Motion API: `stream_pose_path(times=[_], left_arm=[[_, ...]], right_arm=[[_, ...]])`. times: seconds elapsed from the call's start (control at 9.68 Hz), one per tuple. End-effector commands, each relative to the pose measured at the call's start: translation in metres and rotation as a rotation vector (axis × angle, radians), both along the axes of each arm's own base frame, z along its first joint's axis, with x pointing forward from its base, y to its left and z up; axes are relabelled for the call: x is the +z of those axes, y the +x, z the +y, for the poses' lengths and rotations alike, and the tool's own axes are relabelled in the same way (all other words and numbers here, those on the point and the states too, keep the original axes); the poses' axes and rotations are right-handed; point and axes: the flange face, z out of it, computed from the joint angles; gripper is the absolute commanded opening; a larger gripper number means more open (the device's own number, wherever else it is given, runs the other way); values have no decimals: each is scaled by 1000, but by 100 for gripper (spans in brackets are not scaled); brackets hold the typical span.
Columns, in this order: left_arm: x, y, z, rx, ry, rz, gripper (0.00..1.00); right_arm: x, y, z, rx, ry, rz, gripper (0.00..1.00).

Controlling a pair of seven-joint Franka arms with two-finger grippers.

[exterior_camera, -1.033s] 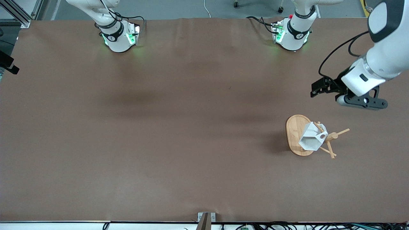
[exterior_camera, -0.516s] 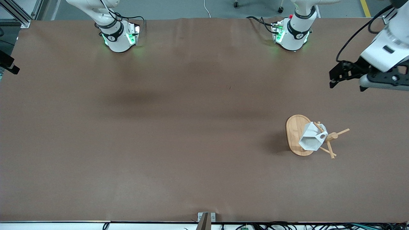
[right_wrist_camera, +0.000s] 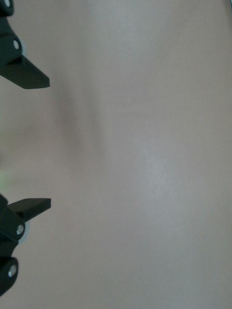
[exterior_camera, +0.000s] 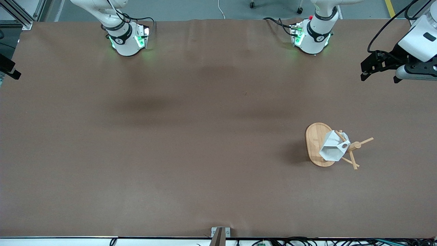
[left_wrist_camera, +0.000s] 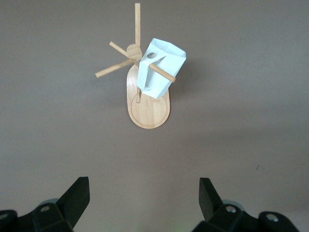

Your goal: Hang cup on rack

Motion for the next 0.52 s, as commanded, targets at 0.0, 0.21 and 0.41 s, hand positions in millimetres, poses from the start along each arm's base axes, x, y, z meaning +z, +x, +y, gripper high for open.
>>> stream_pose_path(times=[0.0,0.21,0.41], left_arm=[[-15,-11,3,47,12,17,100],[-15,-9,6,37,13,16,100],[-12,-8,6,35,12,11,100]], right_arm=[[2,-1,-1,-2,15,-1,100],[2,-1,-1,0,15,-1,100],[2,-1,-1,0,15,-1,100]])
